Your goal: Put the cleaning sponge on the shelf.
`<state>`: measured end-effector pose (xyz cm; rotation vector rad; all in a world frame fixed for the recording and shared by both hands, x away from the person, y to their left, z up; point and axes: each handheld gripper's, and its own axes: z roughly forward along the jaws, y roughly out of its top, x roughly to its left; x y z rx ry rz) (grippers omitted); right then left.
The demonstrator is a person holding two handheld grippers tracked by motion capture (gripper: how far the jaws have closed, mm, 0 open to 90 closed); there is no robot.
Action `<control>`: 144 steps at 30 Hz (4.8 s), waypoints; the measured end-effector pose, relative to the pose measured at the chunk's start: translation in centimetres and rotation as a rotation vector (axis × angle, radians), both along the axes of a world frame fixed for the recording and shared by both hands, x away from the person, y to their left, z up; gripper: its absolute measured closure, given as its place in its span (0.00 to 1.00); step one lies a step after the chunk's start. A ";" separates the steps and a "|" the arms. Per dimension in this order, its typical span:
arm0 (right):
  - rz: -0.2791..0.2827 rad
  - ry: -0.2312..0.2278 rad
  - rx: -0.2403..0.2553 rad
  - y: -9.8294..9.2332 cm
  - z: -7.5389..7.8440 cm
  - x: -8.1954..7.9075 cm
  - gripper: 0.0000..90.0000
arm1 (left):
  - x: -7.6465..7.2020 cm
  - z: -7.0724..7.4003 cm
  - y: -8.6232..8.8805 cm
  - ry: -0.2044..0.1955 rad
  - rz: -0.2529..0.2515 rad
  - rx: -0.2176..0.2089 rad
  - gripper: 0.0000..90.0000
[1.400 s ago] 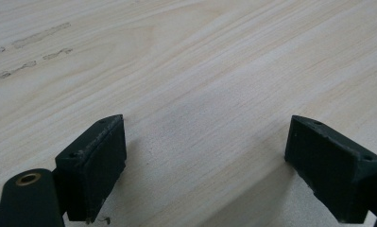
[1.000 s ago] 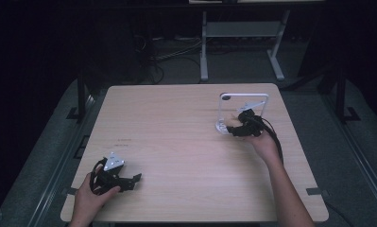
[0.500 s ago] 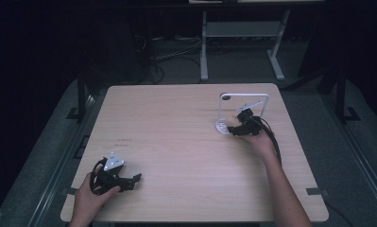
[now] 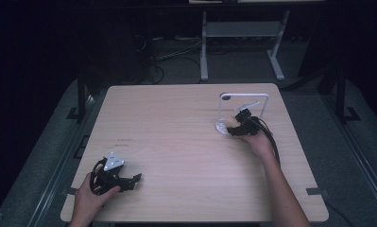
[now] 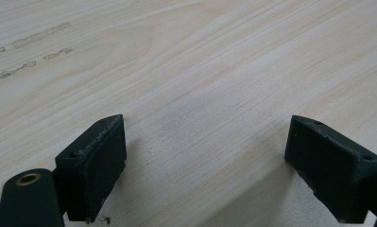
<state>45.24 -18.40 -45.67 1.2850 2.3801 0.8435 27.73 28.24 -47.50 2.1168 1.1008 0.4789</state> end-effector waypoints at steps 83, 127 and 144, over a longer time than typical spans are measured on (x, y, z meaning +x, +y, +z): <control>-0.040 -0.022 -0.004 -2.6 0.4 -5.0 1.00 | 0.0 0.0 0.0 0.000 0.000 0.000 0.14; -0.102 -0.071 0.020 -4.3 0.5 -5.6 0.97 | 0.0 0.0 0.0 -0.001 0.001 0.000 0.14; -0.079 -0.054 0.045 -3.2 1.0 -8.7 0.38 | 0.0 0.0 0.0 -0.003 0.000 0.000 0.14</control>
